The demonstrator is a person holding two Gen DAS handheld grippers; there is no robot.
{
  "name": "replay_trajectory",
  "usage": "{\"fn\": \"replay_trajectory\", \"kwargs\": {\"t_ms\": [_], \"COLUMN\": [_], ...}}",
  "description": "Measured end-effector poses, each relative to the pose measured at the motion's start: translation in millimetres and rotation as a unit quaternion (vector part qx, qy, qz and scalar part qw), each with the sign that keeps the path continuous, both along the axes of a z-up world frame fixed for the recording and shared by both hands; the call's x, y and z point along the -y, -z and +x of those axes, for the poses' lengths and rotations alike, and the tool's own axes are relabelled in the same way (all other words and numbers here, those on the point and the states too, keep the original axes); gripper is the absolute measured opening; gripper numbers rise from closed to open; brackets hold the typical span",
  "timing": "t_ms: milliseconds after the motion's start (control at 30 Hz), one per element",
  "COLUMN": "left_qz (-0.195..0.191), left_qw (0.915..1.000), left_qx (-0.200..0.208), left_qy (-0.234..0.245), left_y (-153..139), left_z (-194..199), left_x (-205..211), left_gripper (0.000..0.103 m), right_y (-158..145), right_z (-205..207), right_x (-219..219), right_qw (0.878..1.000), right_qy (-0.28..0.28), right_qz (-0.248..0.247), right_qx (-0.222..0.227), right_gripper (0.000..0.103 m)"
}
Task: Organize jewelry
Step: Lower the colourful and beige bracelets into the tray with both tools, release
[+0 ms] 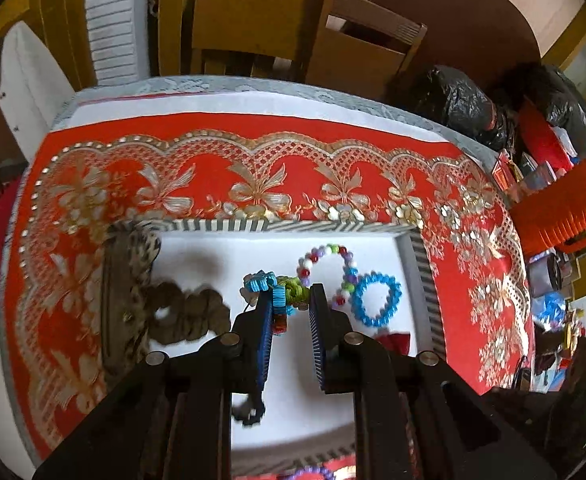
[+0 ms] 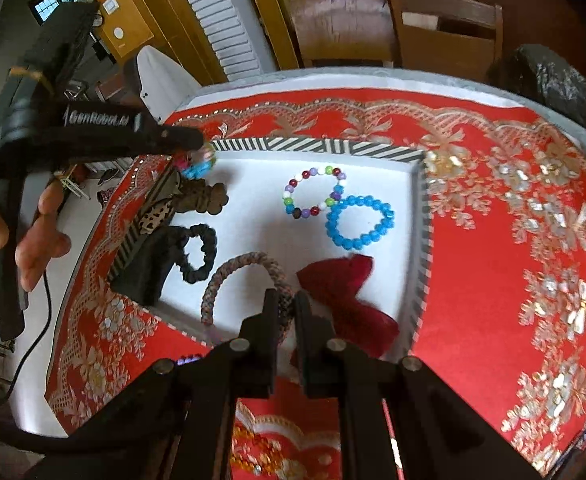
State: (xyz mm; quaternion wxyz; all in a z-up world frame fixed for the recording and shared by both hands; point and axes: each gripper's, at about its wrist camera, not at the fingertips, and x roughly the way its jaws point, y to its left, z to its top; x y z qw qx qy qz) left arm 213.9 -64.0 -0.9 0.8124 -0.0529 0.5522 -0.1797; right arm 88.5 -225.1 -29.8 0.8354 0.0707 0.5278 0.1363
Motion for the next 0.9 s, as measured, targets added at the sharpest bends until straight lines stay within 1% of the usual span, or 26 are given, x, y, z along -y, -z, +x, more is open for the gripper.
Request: {"fn": "replay_trajectory", "kwargs": {"t_ms": [67, 133, 300, 367, 433, 533, 567, 600, 633, 667, 700, 833, 900], "left_qz": [-0.001, 0.008, 0.017, 0.024, 0.034, 0.05, 0.049, 0.047, 0.041, 0.04, 0.04, 0.044, 0.054], "left_qw": [1.0, 0.9999, 0.9992, 0.9986, 0.998, 0.9972, 0.9971, 0.9971, 0.9971, 0.997, 0.9969, 0.997, 0.9971], "left_qx": [-0.008, -0.012, -0.03, -0.04, -0.045, -0.045, -0.045, -0.047, -0.05, -0.051, -0.051, -0.043, -0.032], "left_qy": [0.003, 0.0, -0.018, -0.026, -0.03, -0.034, -0.036, -0.037, -0.04, -0.042, -0.045, -0.046, -0.044], "left_y": [10.1, 20.2, 46.5, 57.1, 64.4, 70.8, 71.8, 73.2, 74.4, 75.4, 75.8, 71.0, 65.0], "left_z": [9.7, 17.4, 33.8, 36.6, 37.6, 38.1, 38.6, 39.2, 39.5, 40.2, 39.9, 34.5, 27.2], "left_x": [1.8, 2.0, -8.2, -14.1, -18.3, -22.5, -23.0, -24.1, -25.3, -25.4, -25.8, -23.0, -23.3], "left_gripper": [0.006, 0.006, 0.006, 0.006, 0.006, 0.006, 0.006, 0.007, 0.01, 0.015, 0.017, 0.018, 0.018], "right_y": [9.3, 18.7, 38.8, 47.5, 52.3, 56.3, 55.9, 55.7, 55.4, 56.2, 56.8, 51.6, 44.5], "right_z": [8.9, 19.9, 40.2, 46.4, 49.7, 51.0, 51.5, 51.5, 51.5, 52.1, 52.1, 44.9, 38.3], "right_x": [-3.1, -8.2, -21.5, -27.1, -32.3, -35.7, -35.3, -35.3, -34.4, -32.8, -31.9, -26.6, -24.3], "right_qw": [1.0, 1.0, 1.0, 0.999, 0.999, 0.999, 0.999, 0.999, 0.999, 0.998, 0.998, 0.999, 0.999], "right_qy": [-0.002, -0.002, -0.002, -0.006, -0.012, -0.015, -0.013, -0.01, -0.008, -0.004, -0.003, 0.0, 0.002], "right_qz": [0.003, 0.01, 0.009, 0.001, -0.017, -0.028, -0.031, -0.037, -0.04, -0.04, -0.038, -0.024, -0.016], "right_qx": [-0.007, -0.015, -0.03, -0.037, -0.036, -0.039, -0.037, -0.034, -0.034, -0.038, -0.041, -0.041, -0.032], "right_gripper": [0.008, 0.008, 0.008, 0.008, 0.008, 0.008, 0.008, 0.01, 0.012, 0.019, 0.024, 0.026, 0.027]}}
